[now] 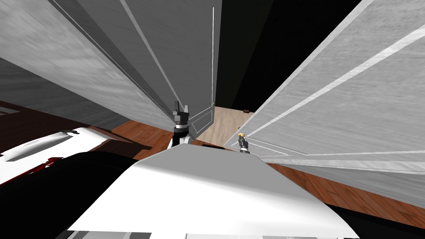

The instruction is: Push the door open

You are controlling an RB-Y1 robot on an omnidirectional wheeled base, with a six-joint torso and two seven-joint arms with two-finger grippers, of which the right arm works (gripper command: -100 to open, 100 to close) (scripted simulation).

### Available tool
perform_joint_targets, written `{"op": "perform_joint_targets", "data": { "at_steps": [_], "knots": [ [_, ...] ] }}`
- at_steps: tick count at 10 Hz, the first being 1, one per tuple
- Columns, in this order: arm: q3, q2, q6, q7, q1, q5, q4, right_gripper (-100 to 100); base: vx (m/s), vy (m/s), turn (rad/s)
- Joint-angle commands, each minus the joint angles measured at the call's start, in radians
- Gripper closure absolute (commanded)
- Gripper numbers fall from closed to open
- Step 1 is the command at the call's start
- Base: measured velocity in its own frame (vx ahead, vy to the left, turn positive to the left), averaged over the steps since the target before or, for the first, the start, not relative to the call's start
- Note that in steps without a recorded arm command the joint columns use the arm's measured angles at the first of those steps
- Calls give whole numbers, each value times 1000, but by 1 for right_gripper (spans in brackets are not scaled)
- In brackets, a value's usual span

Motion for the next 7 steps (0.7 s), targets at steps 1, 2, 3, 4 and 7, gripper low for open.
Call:
{"op": "perform_joint_targets", "data": {
  "at_steps": [1, 2, 3, 4, 7],
  "knots": [
    [-8, -11, -4, -37, -7, -17, 0, 100, 33, -18, 8],
    [-6, -15, -4, -74, -15, -35, 8, 100, 34, -14, 9],
    [-3, -19, -5, -105, -23, -53, 16, 100, 43, -15, 2],
    [-3, -19, -5, -115, -23, -53, 16, 100, 32, -8, -3],
    [3, -27, -5, -195, -41, -93, 34, 100, 35, -13, 0]
  ]
}}
